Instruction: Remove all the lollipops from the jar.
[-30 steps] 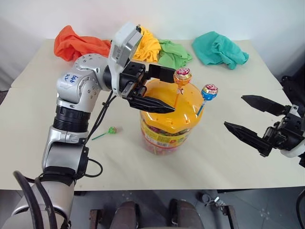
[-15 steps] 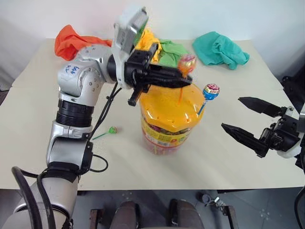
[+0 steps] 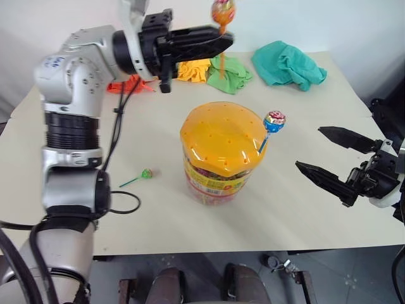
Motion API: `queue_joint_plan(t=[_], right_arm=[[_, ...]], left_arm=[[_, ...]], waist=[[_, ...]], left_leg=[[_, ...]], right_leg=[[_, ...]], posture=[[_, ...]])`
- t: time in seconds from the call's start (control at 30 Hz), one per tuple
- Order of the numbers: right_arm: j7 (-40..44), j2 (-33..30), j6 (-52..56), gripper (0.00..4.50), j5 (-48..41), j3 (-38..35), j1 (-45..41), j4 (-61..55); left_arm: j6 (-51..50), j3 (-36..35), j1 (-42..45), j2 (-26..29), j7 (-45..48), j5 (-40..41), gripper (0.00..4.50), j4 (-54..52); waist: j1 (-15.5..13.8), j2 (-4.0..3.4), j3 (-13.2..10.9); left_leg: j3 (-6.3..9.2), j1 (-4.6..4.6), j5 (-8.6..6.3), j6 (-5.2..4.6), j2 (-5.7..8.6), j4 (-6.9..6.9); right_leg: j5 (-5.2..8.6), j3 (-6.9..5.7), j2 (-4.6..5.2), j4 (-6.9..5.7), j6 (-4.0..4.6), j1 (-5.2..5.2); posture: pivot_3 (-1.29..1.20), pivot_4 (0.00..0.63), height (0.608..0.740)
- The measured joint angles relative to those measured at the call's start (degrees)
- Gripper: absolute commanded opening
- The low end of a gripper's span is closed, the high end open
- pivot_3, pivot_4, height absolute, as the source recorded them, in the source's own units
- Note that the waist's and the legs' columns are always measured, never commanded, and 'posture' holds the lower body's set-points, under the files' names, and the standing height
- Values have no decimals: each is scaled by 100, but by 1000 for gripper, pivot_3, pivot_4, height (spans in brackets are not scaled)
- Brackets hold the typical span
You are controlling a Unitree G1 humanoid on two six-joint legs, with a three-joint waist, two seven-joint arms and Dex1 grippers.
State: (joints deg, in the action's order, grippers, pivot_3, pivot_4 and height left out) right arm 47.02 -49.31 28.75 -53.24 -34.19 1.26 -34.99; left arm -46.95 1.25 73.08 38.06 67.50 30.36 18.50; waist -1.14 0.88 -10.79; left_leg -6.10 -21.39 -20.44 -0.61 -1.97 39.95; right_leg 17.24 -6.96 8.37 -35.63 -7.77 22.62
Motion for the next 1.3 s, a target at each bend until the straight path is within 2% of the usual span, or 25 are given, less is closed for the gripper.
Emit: queue_joint_plan(t=[0.17, 0.37, 0.6, 0.73, 0.83, 1.1, 1.3], right_arm=[[360, -240, 115, 4500, -20, -5, 53, 217], [806, -318, 264, 4500, -31, -2, 486, 178], [914, -292, 266, 4500, -288, 2, 419, 96], [842, -144, 260, 4500, -323, 158, 412, -23], [745, -94, 260, 4500, -292, 354, 325, -18], [674, -58, 247, 4500, -208, 419, 191, 46], [701, -72, 242, 4500, -166, 367, 156, 194]], left_arm=[[-925, 493, -984, 1240, 21, -383, 32, -403], [-1848, 545, -1954, 2201, -298, -527, 32, -750], [-2247, 654, -2531, 2472, -594, -697, 32, -707], [-2428, 929, -2852, 2587, -831, -1066, 1013, -103], [-2537, 1136, -2895, 2586, -861, -1174, 1961, 42], [-2583, 1137, -2658, 2589, -846, -1235, 4438, 22], [-2417, 993, -2105, 2768, -603, -1206, 4476, -238]], waist=[[-15, 2, -1], [-46, 6, -3], [-36, 6, -3], [-24, 7, -3], [-32, 20, -11], [-39, 22, -10], [-38, 24, -11]], left_leg=[[2, -4, 0, 0, -2, 2], [8, -10, 0, 0, -1, 7], [7, -7, 0, 0, -2, 6], [-2, -5, 0, 0, -2, 3], [-1, -8, 0, 0, -2, 4], [-2, -8, 0, 0, -1, 5], [-4, -8, -1, 0, -1, 5]], right_leg=[[0, 0, 0, 0, 0, 1], [0, -3, 1, 0, 0, 0], [1, -3, 1, -3, 1, 0], [1, 1, 0, -3, 2, 3], [1, 1, 0, -5, 2, 6], [1, 1, 2, -7, 2, 6], [1, 1, 2, -7, 2, 8]], posture=[[0, 150, 740], [0, 150, 740], [0, 150, 740], [0, 150, 740], [0, 150, 740], [0, 150, 740], [0, 150, 740]])
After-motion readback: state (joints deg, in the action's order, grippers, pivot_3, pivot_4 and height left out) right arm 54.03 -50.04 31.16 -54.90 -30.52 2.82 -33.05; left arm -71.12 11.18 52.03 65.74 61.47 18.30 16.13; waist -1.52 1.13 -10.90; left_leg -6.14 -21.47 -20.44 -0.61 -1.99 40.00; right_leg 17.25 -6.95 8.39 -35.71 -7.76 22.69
